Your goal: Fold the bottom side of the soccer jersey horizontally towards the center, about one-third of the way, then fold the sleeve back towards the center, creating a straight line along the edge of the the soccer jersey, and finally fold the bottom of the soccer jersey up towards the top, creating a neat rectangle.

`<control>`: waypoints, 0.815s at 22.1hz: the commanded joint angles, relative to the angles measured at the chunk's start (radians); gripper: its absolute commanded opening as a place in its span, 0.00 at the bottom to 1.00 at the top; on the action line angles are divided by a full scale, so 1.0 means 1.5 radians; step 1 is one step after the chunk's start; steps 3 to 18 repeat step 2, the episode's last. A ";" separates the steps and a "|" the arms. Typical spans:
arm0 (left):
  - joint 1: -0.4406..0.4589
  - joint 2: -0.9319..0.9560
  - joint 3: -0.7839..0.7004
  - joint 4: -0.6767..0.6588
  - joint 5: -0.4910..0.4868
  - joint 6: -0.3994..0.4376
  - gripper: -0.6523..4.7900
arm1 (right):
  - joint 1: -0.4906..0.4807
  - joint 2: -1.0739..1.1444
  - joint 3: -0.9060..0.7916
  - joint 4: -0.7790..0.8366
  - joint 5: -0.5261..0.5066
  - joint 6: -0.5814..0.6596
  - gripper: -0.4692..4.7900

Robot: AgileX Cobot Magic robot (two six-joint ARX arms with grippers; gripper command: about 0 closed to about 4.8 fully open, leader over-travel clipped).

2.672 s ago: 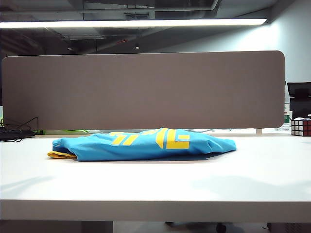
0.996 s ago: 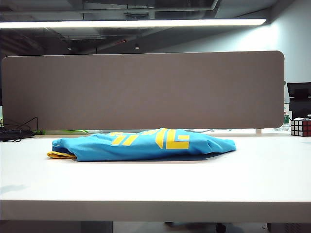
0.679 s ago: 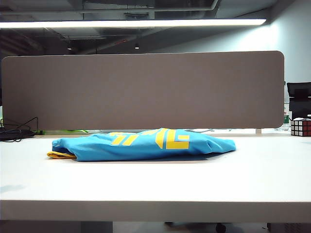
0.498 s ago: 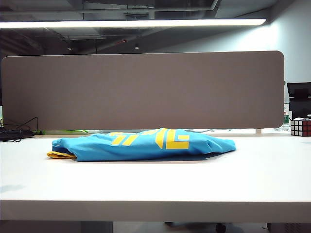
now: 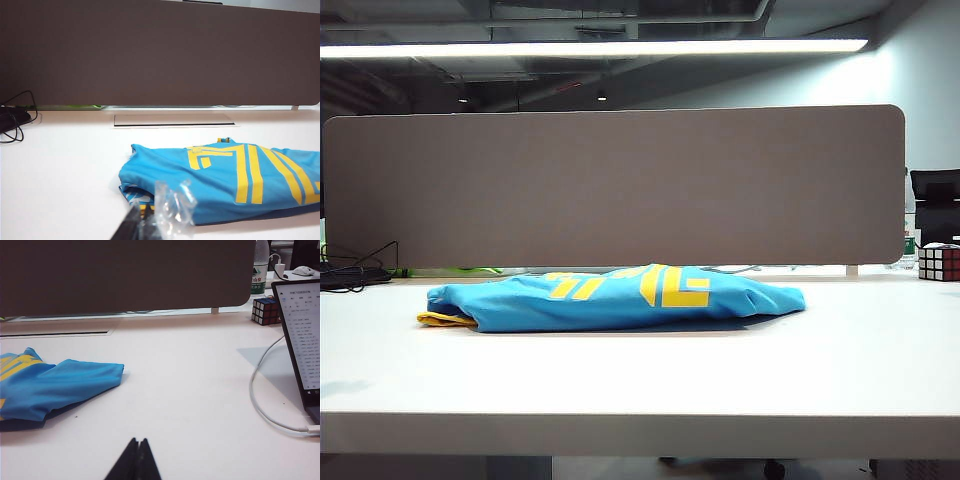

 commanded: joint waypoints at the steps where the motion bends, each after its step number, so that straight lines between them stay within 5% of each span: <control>1: 0.001 0.000 0.002 0.008 0.001 0.002 0.11 | -0.001 -0.001 -0.004 0.009 0.001 -0.002 0.08; 18: 0.001 0.000 0.002 0.008 0.001 0.002 0.11 | -0.001 -0.001 -0.004 0.009 0.001 -0.002 0.08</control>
